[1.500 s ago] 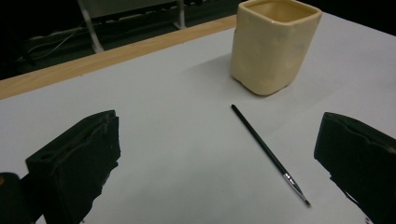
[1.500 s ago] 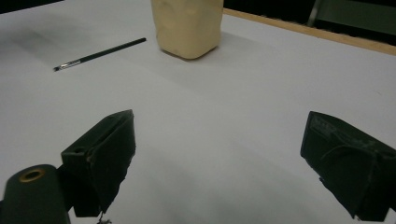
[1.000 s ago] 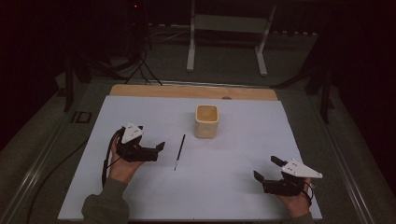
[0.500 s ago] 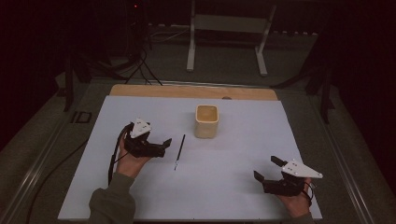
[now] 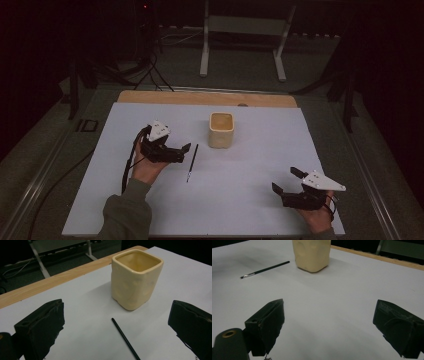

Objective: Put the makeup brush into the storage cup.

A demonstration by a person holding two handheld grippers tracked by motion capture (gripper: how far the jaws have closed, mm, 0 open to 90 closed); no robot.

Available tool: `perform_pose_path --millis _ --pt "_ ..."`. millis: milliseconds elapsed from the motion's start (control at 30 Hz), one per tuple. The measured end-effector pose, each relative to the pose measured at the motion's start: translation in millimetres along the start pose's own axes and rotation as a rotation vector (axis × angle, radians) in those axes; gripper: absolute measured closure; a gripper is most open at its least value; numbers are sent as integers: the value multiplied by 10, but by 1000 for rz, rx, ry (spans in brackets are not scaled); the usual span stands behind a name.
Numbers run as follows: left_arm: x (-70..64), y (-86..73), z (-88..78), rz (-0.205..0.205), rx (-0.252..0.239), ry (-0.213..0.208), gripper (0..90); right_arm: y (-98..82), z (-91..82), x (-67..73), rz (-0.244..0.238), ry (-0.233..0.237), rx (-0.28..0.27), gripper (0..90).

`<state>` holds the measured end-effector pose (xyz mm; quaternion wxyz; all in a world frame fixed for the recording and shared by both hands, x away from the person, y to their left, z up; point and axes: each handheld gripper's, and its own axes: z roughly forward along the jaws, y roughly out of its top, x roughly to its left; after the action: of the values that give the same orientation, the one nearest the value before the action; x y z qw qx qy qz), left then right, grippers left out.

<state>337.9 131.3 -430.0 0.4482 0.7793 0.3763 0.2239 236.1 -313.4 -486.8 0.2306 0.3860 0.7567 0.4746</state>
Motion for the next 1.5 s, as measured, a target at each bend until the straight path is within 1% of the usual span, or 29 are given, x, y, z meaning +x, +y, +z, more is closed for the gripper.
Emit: perform_pose_path --millis 67,400,767,900,1133,1333,1400,1500 --pt "-6 15 23 4 3 1 18 0 1 -1 0 1 1 99" --pt "-23 75 88 -1 7 0 18 0 0 -1 0 1 0 100" --pt "-16 97 108 3 50 1 22 0 2 2 -1 2 1 99" --pt "-13 108 114 10 64 11 22 0 -1 0 0 1 -1 100" --pt "-18 147 133 20 110 15 22 0 0 -1 0 1 -1 99" --pt "-18 148 169 34 176 32 22 -1 2 1 0 1 0 99" --pt "-12 147 181 36 198 31 22 0 2 1 0 1 0 99" --pt "-9 147 194 35 216 30 22 -1 3 1 0 1 1 99"
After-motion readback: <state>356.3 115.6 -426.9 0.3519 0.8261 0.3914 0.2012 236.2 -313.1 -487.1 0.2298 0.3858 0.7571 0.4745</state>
